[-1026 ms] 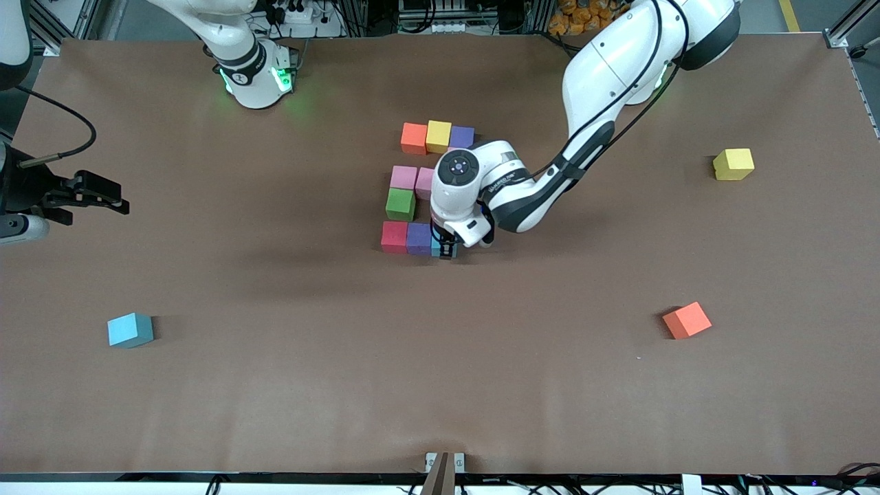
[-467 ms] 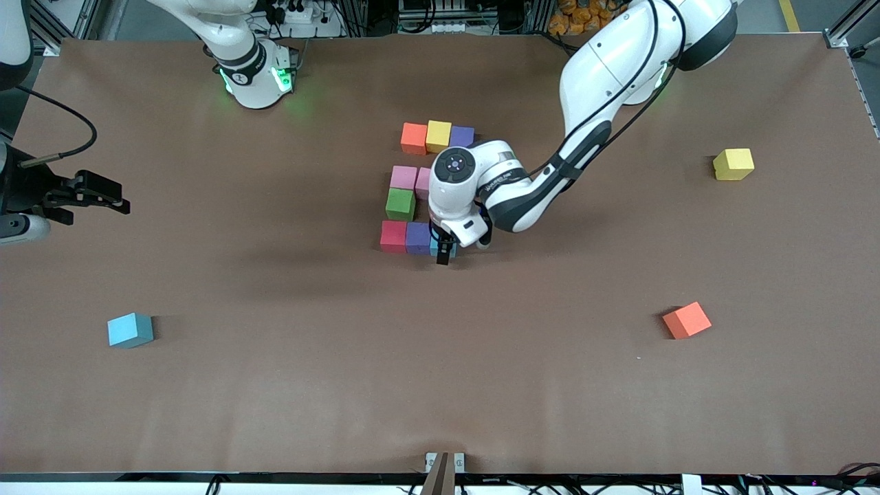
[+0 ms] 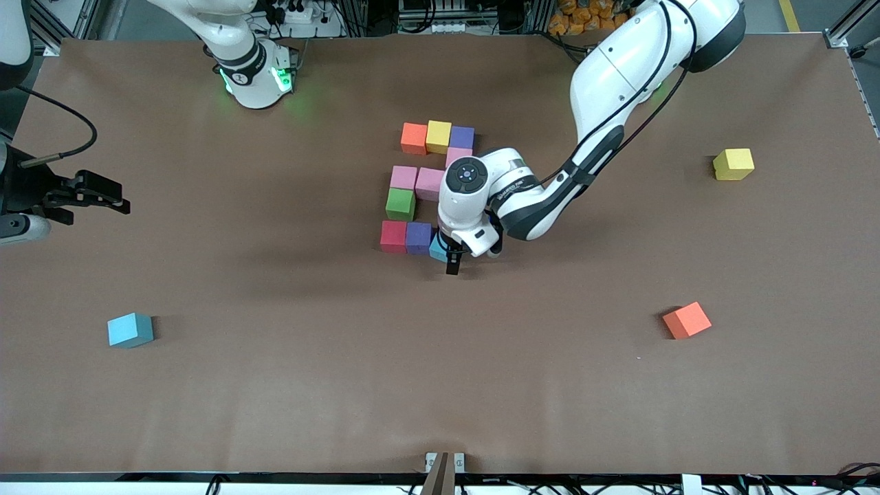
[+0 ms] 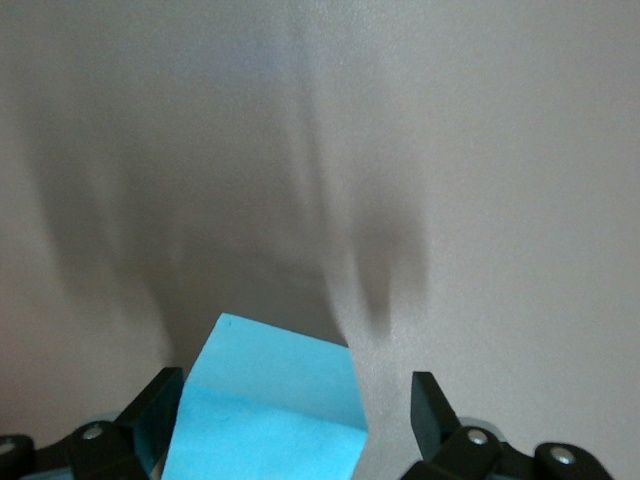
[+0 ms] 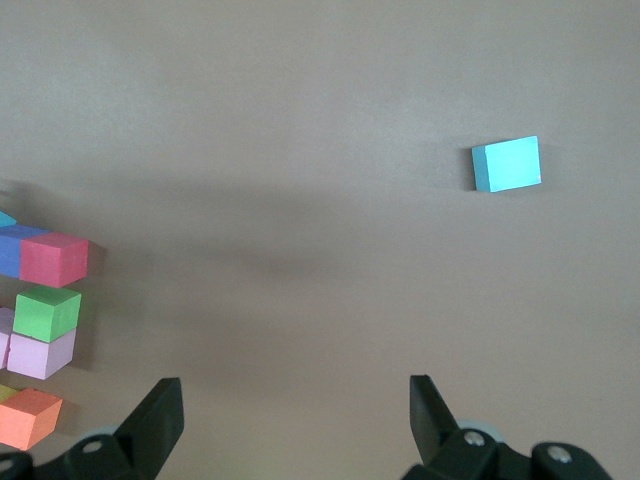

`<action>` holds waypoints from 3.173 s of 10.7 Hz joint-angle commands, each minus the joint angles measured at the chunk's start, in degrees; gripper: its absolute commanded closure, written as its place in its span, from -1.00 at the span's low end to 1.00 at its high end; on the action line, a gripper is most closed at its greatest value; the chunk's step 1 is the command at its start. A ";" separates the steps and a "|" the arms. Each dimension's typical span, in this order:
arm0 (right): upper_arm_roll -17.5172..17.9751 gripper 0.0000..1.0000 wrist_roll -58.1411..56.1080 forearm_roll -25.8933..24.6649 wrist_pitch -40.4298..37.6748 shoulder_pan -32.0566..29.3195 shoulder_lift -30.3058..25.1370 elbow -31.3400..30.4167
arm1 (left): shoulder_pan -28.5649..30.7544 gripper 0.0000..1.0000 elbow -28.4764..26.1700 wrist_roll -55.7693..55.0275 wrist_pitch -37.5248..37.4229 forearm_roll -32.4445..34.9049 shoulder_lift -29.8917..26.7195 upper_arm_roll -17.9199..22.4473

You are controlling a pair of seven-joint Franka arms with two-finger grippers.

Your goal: Form number 2 with 11 blocks

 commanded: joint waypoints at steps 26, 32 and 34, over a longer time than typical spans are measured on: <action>1.36 -1.00 0.68 -0.53 -0.51 -1.46 -0.53 -0.45 | 29.84 -1.00 -0.29 82.82 -26.36 -10.02 -28.21 -17.36; 1.36 -1.00 0.68 -0.53 -0.51 -1.46 -0.53 -0.45 | 28.44 -1.00 -0.38 114.99 -35.59 -22.33 -40.08 -2.77; 1.36 -1.00 0.59 -0.53 -0.51 -1.46 -0.44 -0.37 | 26.08 -1.00 -0.47 121.25 -37.70 -25.59 -42.90 3.89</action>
